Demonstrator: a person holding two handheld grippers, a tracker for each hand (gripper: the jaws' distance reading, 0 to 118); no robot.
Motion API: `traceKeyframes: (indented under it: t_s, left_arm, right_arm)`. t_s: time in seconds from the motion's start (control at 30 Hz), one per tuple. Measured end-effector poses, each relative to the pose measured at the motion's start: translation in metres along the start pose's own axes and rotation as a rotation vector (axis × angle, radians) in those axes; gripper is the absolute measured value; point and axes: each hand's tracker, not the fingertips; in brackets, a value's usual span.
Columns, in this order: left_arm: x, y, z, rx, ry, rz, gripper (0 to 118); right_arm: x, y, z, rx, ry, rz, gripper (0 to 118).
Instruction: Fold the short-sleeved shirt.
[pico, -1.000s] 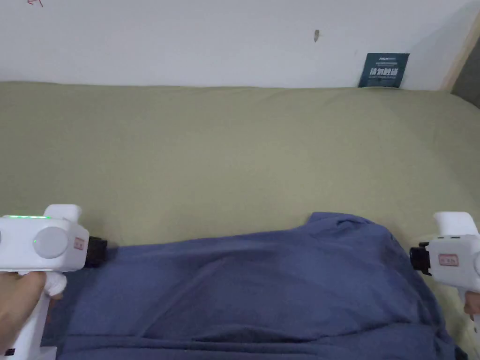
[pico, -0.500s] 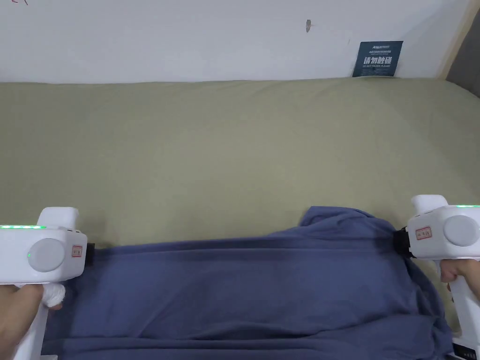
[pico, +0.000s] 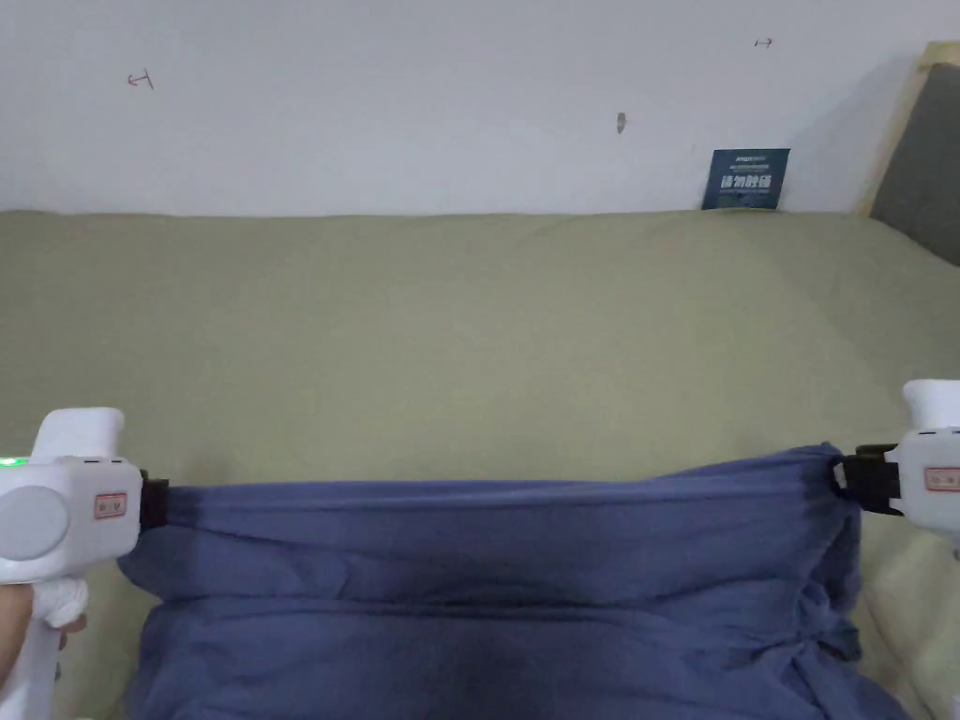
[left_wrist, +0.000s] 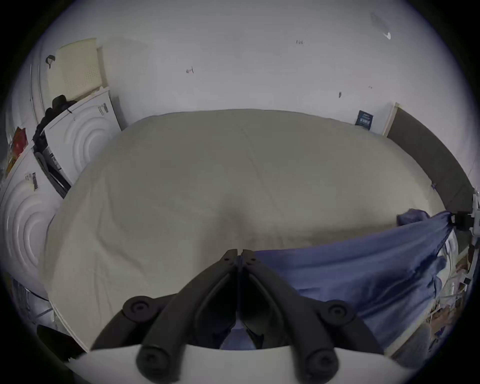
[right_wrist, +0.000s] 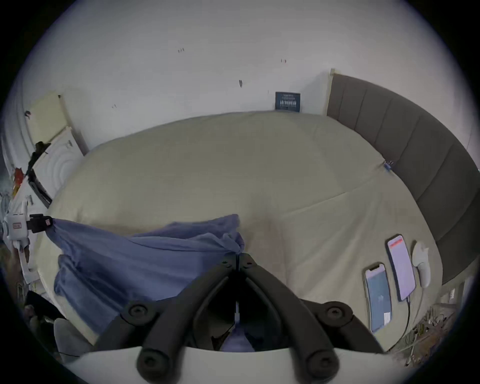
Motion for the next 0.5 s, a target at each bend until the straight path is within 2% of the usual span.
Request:
traceKeyframes:
  t_s: [0.23,0.33,0.5]
  left_arm:
    - [-0.013,-0.073,0.041,0.006,-0.036,-0.003,1]
    - [-0.013,-0.100,0.037,-0.016,-0.040,0.001,1]
    - [-0.009,-0.125,0.022,-0.030,-0.039,-0.011,1]
  right_arm:
    - [-0.008,-0.074,0.047,0.012,0.018,0.013,1]
    - [-0.006,-0.103,0.039,-0.032,-0.001,0.031,1]
    - [-0.005,-0.134,0.019,-0.085,-0.023,0.017,1]
